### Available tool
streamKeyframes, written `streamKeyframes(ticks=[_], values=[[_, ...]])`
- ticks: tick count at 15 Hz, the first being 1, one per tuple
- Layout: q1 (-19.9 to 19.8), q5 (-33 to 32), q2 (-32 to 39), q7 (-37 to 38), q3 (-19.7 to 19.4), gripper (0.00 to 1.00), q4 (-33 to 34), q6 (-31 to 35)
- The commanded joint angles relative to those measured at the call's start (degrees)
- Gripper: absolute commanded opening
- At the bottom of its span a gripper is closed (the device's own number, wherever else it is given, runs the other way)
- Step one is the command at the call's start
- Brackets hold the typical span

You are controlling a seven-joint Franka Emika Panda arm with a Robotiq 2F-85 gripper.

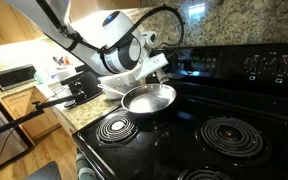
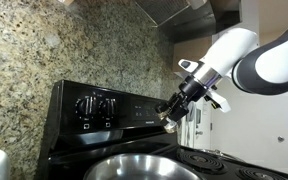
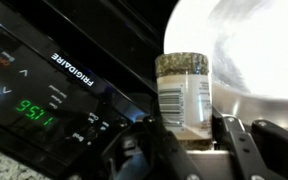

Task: Pick up the spice bottle from the stove, shake it above the pan, then put it back on the stove

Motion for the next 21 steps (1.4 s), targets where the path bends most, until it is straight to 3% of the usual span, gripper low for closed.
streamKeyframes(ticks=[1, 3, 4, 10, 11, 15, 17, 18, 21], values=[[-13.57, 7.47, 3.04, -7.69, 15.89, 0.18, 1.70, 0.47], [-20.09, 7.99, 4.88, -9.54, 22.57, 0.18, 3.05, -0.52], [-21.67, 7.94, 5.85, -9.65, 24.09, 0.18, 3.75, -0.56], [-23.74, 7.29, 7.50, -7.11, 21.93, 0.18, 7.06, -0.38], [-22.28, 7.23, 6.97, -6.02, 19.47, 0.18, 7.40, -0.01], [-20.79, 7.10, 8.02, -4.72, 16.35, 0.18, 9.34, 0.30], [-22.57, 7.31, 9.71, -6.03, 18.75, 0.18, 9.99, -0.10], [-26.05, 7.99, 11.73, -7.66, 23.63, 0.18, 10.55, -0.32], [-30.61, 8.15, 16.16, -8.36, 30.45, 0.18, 11.80, -0.44]])
